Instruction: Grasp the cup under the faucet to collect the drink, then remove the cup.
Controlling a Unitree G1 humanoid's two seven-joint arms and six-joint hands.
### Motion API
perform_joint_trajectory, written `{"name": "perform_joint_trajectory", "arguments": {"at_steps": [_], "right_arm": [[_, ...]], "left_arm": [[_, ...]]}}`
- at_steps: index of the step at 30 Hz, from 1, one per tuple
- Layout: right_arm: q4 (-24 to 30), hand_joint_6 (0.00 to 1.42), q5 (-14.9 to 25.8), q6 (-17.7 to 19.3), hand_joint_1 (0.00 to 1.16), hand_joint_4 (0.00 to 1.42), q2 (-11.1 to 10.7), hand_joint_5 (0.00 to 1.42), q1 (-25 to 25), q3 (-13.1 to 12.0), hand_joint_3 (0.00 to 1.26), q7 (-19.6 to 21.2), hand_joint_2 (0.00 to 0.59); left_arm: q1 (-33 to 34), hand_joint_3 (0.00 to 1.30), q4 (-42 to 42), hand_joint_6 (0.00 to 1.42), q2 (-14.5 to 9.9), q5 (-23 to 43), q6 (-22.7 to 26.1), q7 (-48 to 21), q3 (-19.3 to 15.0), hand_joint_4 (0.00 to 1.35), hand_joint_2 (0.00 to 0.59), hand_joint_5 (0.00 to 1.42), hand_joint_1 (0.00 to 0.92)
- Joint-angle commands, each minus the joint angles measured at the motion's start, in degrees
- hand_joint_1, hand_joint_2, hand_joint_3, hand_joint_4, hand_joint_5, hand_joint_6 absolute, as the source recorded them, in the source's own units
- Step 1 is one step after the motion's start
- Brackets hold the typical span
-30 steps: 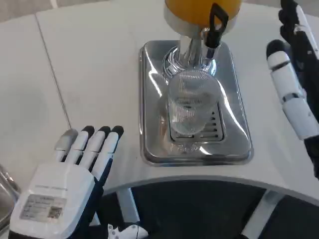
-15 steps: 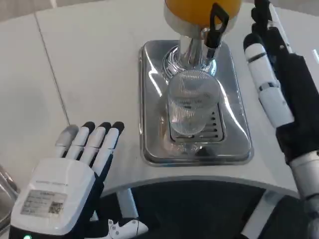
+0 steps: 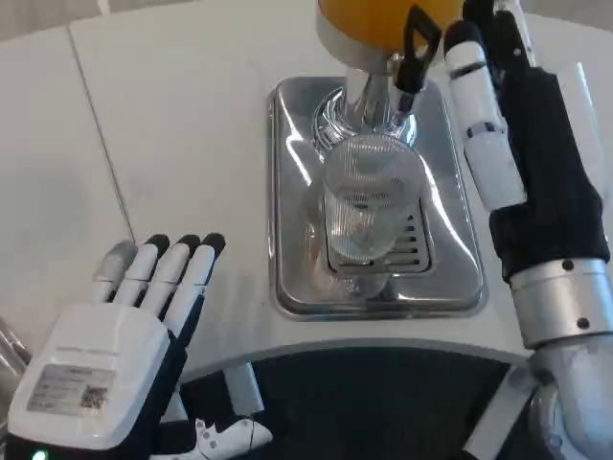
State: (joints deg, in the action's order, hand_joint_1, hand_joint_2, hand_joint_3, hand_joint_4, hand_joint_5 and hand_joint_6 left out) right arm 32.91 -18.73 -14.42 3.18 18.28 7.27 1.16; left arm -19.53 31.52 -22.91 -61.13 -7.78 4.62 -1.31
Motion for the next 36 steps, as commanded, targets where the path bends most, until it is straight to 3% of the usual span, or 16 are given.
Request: {"name": "perform_joint_trajectory", "arguments": {"at_steps": [1, 12, 21, 28, 36], "right_arm": [[-1.75, 0.0, 0.44, 0.0, 0.0, 0.0, -0.77, 0.0, 1.95, -0.36, 0.0, -0.08, 0.551], [-2.7, 0.0, 1.26, -6.81, 0.0, 0.0, -1.88, 0.0, 7.89, 0.06, 0.0, -3.83, 0.551], [-1.77, 0.0, 1.68, -8.74, 0.0, 0.0, -2.03, 0.0, 7.46, 1.26, 0.0, -4.27, 0.554], [0.36, 0.0, 0.56, -11.91, 0.0, 0.0, -4.98, 0.0, 9.7, 2.57, 0.0, -7.39, 0.535], [4.89, 0.0, -3.05, -23.08, 0.0, 0.0, -9.85, 0.0, 13.21, 4.78, 0.0, -13.04, 0.553]], "left_arm": [[-0.11, 0.0, -0.76, 0.0, -0.39, 0.59, 0.15, -0.31, 0.03, 0.0, 0.083, 0.0, 0.0], [0.1, 0.0, -1.0, 0.0, -0.34, 0.8, 0.24, -0.1, 0.4, 0.0, 0.084, 0.0, 0.0], [-0.28, 0.0, -0.72, 0.0, -0.49, 1.05, 0.08, 0.19, 0.08, 0.0, 0.084, 0.0, 0.0], [-0.63, 0.0, -0.54, 0.0, -0.68, 1.34, -0.18, 0.5, -0.12, 0.0, 0.084, 0.0, 0.0], [-0.81, 0.0, -0.39, 0.0, -0.57, 1.87, -0.3, 0.81, 0.02, 0.0, 0.084, 0.0, 0.0]]}}
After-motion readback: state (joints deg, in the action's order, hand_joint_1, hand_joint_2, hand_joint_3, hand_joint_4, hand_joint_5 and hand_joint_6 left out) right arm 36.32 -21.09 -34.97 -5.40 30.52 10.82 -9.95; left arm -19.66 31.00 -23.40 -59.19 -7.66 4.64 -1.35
